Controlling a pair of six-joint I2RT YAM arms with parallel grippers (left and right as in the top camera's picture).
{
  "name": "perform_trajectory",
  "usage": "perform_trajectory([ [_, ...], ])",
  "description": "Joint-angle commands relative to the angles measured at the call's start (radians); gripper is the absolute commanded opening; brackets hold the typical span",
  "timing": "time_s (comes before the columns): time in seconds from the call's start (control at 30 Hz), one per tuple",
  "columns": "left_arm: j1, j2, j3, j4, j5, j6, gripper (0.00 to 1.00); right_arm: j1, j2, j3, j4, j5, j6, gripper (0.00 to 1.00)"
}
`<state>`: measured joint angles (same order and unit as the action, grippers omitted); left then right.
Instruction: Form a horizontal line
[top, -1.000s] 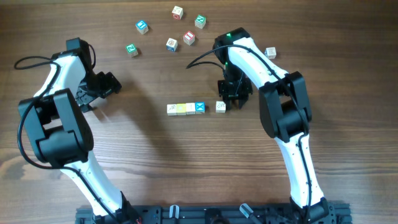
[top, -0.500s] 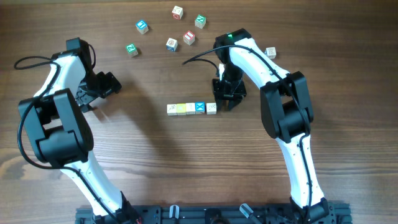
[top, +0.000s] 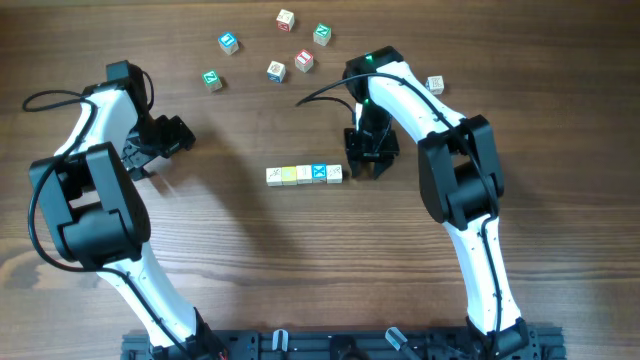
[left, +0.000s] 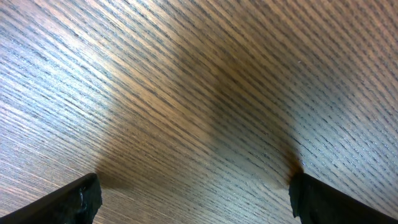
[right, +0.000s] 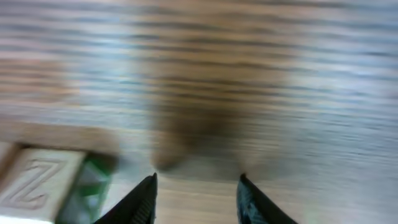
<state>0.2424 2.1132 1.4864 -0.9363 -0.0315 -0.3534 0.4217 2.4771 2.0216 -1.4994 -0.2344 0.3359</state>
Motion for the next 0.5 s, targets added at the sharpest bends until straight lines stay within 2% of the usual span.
perform_trajectory([
  [0.0, 0.001, 0.017, 0.012, 0.002, -0.001, 0.001, 1.00, -0.002, 0.002, -0.013, 0.006, 0.110, -0.007, 0.04],
  [0.17, 0.001, 0.017, 0.012, 0.002, -0.001, 0.001, 1.00, -0.033, -0.068, 0.097, 0.048, 0.053, -0.051, 0.08],
  [0.23, 0.001, 0.017, 0.012, 0.002, -0.001, 0.001, 1.00, -0.031, -0.138, 0.118, 0.126, -0.037, -0.090, 0.09],
  [0.3, 0.001, 0.017, 0.012, 0.002, -0.001, 0.001, 1.00, -0.021, -0.161, 0.118, 0.212, -0.087, -0.089, 0.04],
  [0.47, 0.001, 0.017, 0.012, 0.002, -0.001, 0.001, 1.00, 0.068, -0.156, 0.076, 0.391, -0.076, -0.042, 0.05],
])
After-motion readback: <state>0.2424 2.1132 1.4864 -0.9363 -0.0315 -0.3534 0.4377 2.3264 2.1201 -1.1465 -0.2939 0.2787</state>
